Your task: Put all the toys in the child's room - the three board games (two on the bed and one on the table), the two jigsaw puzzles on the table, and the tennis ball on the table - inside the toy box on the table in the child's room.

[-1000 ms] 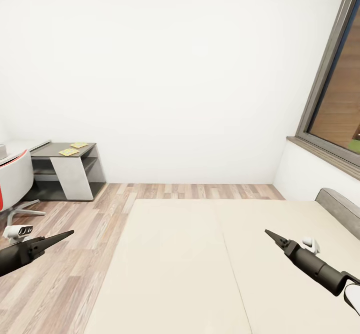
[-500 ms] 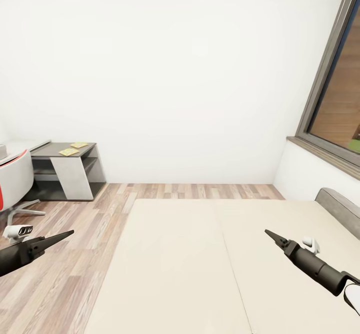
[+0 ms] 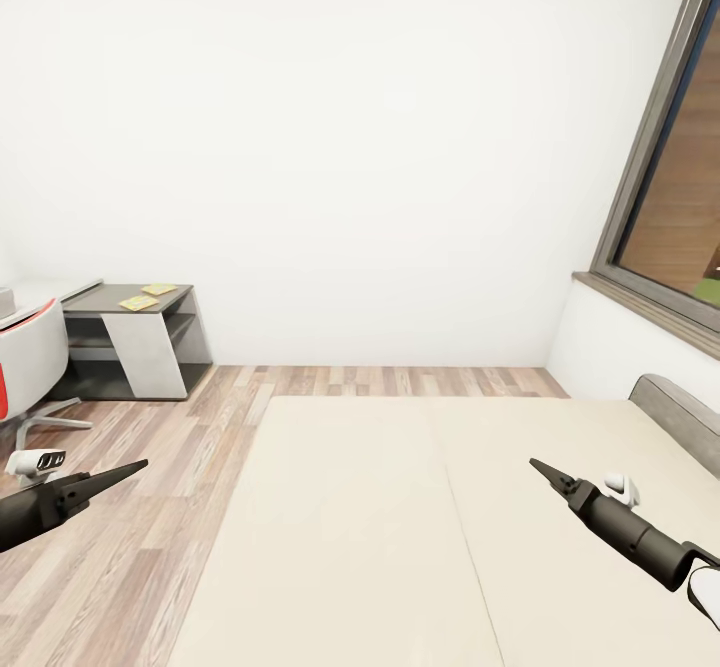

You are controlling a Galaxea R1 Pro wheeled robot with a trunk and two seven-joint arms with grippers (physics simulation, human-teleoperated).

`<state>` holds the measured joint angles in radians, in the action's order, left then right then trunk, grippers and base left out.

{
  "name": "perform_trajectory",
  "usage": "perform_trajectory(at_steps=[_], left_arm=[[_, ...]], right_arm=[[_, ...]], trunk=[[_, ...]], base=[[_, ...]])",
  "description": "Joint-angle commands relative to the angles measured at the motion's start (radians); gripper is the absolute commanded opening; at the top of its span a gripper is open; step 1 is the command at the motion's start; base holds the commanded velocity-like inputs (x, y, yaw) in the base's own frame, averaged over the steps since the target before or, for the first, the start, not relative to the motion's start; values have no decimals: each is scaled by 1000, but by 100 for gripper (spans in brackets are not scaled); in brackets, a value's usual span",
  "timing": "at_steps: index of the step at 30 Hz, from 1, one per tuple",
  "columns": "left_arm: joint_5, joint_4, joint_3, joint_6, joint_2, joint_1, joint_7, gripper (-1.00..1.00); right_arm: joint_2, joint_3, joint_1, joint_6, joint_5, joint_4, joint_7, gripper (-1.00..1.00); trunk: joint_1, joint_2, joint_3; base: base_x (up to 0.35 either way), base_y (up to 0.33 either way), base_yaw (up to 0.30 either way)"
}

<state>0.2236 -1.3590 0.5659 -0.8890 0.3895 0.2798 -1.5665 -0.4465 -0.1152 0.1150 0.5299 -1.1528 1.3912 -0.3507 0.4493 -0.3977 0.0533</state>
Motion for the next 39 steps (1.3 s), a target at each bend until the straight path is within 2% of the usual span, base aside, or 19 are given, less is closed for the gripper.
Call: perform_trajectory(at_steps=[1,14,39], left_arm=[[-1,0,0,-11,0,1,-4,100],[-1,0,0,-10,0,1,-4,100],[-1,0,0,-10,-9,1,-4,100]], right_arm=[[0,-1,1,7,-5,0,-1,100],[0,-1,1,7,-5,0,-1,100],[0,-1,1,7,-5,0,-1,100]], trunk=[[1,-2,2],[1,-2,2],[1,-2,2]], base=[[-2,0,0],[0,-25,0],[0,-151,0]])
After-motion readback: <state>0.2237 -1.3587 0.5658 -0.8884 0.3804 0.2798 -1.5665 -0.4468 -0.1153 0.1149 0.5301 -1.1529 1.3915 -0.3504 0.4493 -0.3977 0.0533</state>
